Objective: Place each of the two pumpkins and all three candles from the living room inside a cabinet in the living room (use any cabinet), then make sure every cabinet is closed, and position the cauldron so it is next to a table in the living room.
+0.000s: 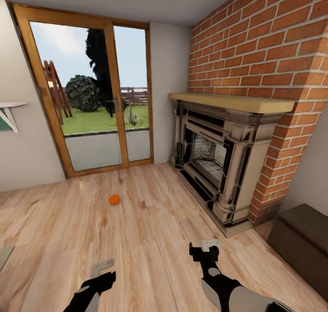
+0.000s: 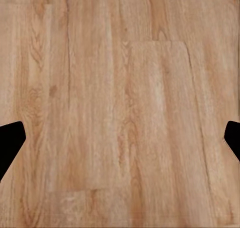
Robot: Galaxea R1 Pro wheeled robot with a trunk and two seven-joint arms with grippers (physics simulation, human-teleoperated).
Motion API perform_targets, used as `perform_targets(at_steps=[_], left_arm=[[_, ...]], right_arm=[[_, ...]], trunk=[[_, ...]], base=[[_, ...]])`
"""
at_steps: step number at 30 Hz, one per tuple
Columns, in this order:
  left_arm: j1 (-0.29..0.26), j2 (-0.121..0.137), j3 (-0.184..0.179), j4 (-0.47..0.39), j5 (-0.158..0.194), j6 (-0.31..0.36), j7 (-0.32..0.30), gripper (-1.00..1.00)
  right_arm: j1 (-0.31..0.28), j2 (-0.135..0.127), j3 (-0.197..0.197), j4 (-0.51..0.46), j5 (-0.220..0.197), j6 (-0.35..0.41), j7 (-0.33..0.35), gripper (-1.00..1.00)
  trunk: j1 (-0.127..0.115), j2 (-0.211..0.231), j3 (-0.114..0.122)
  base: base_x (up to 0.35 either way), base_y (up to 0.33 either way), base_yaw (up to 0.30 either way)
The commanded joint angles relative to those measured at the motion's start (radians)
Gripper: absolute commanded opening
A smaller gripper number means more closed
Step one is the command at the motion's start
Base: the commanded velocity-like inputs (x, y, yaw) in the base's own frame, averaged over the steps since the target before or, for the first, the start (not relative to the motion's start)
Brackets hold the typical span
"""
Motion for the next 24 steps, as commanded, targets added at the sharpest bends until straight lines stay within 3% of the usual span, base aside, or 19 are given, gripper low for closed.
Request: perform_targets(at_steps=[1, 7, 24], left_arm=[[0.000, 0.000, -0.001, -0.002, 0.008, 0.005, 0.006, 1.00], [0.000, 0.000, -0.002, -0.002, 0.008, 0.004, 0.006, 1.00], [0.000, 0.000, -0.006, -0.002, 0.000, 0.001, 0.013, 1.00]], right_arm=[[-0.001, 0.001, 0.009, 0.001, -0.006, -0.002, -0.004, 1.00], [-0.001, 0.000, 0.009, 0.002, -0.006, -0.002, -0.004, 1.00], [-0.001, 0.000, 0.008, 0.002, -0.006, -0.004, -0.004, 1.00]], trunk=[[0.001, -0.001, -0.001], [0.001, -0.001, -0.001], [0.001, -0.001, -0.001]], base=[[0.275, 0.177, -0.253], [0.175, 0.158, -0.253], [0.005, 0.006, -0.253]])
